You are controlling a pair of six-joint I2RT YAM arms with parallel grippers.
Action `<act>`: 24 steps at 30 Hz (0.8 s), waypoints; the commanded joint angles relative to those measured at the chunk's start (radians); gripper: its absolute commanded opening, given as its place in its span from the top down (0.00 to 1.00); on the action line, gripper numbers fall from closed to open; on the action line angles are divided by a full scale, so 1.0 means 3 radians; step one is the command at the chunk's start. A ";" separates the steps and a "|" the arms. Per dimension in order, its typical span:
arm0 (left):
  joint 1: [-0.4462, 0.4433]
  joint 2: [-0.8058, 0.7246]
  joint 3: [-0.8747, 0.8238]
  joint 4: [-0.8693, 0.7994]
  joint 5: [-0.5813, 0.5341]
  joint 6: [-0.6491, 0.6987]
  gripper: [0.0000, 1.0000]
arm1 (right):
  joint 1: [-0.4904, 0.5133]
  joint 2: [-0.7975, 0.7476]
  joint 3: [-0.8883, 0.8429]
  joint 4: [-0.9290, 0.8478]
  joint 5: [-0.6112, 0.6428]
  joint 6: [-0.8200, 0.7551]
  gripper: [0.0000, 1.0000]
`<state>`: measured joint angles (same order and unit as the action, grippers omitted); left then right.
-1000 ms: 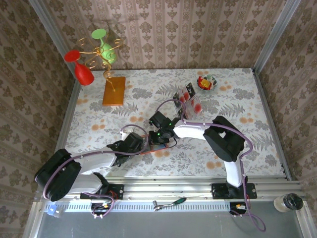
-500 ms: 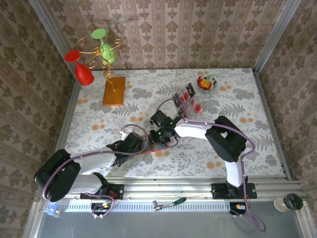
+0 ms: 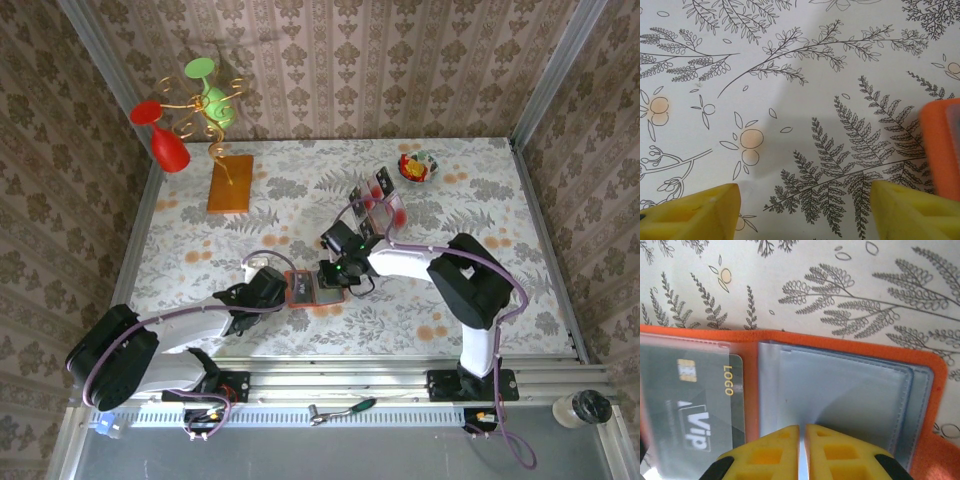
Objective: Put the credit cards into the card holder
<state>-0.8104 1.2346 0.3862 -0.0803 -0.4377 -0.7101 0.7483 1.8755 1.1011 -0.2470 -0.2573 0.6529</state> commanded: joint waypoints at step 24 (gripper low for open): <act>0.0090 -0.0220 0.0079 -0.0295 -0.0045 0.0044 0.30 | 0.0139 0.0021 0.0294 0.0026 -0.0236 0.0087 0.86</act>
<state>-0.7902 1.1900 0.3874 -0.1310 -0.4351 -0.7029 0.7731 1.8442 1.1610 -0.2543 -0.2939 0.6605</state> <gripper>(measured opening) 0.702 0.141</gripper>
